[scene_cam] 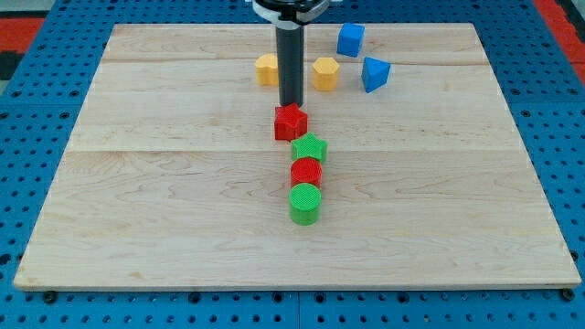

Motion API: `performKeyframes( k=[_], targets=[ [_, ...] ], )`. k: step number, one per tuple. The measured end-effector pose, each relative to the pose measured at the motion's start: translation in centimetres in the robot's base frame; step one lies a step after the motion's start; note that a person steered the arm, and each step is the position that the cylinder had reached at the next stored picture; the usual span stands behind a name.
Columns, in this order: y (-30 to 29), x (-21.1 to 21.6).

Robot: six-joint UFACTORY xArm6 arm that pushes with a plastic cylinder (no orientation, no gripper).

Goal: Reposition the red star diagonally below the yellow heart

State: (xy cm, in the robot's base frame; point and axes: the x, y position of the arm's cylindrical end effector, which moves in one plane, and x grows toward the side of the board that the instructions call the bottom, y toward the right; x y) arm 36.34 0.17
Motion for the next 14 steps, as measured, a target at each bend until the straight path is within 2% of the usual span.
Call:
performKeyframes(
  k=[3,5,7,9,10,11,12,13,14],
  targets=[
    [5.0,1.1],
    [4.8,3.2],
    [1.9,3.7],
    [-3.9,3.7],
    [-3.0,4.0],
    [-0.8,7.2],
    [-3.5,9.5],
    [-9.1,9.5],
    [-10.5,9.0]
  ],
)
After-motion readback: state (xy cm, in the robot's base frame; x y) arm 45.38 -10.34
